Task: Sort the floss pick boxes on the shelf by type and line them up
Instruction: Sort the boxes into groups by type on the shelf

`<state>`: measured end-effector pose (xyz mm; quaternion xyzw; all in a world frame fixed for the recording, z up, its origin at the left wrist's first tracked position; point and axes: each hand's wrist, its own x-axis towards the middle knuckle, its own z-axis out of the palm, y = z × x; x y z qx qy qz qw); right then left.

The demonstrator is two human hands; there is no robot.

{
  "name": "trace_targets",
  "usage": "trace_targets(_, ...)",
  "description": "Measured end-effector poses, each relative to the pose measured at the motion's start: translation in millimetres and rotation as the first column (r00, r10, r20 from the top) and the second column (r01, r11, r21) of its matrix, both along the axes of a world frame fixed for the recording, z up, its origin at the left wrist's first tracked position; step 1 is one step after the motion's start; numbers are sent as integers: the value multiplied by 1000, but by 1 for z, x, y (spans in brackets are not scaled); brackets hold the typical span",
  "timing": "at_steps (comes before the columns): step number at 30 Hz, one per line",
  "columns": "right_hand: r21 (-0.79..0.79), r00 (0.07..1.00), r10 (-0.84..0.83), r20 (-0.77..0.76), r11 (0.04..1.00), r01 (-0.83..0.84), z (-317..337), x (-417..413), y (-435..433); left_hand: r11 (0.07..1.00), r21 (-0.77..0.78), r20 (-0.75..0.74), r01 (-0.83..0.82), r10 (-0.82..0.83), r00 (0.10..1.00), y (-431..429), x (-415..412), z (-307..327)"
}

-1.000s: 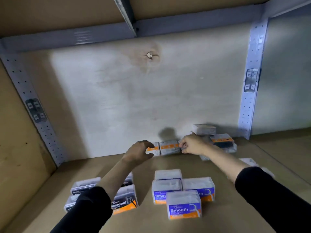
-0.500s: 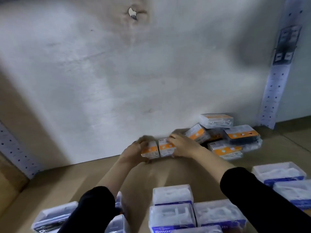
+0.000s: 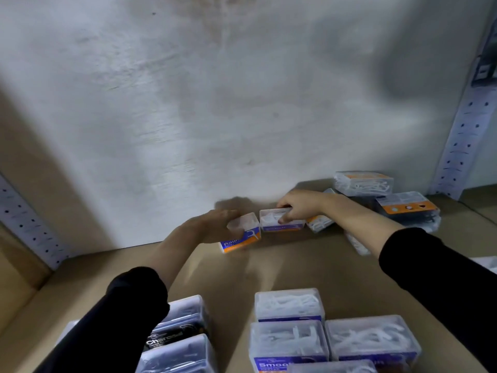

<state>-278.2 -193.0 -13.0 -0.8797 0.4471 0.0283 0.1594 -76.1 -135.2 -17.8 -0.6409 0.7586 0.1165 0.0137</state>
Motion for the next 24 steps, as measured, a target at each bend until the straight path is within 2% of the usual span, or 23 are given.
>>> trace_targets(3, 66, 998, -54, 12, 996, 53, 0, 2, -2, 1000, 20, -102, -11, 13, 995, 2, 1, -1)
trace_targets(7, 52, 994, -78, 77, 996, 74, 0, 3, -4, 1000, -25, -167, -4, 0, 986, 1, 1, 2)
trace_targets(13, -9, 989, -100, 110, 995, 102, -3, 2, -2, 999, -53, -128, -11, 4, 992, -1, 0, 6)
trace_targets(24, 88, 960, -152, 234, 987, 135, 29, -6, 24, 995, -34, -236, -98, 88, 968, 23, 5, 37)
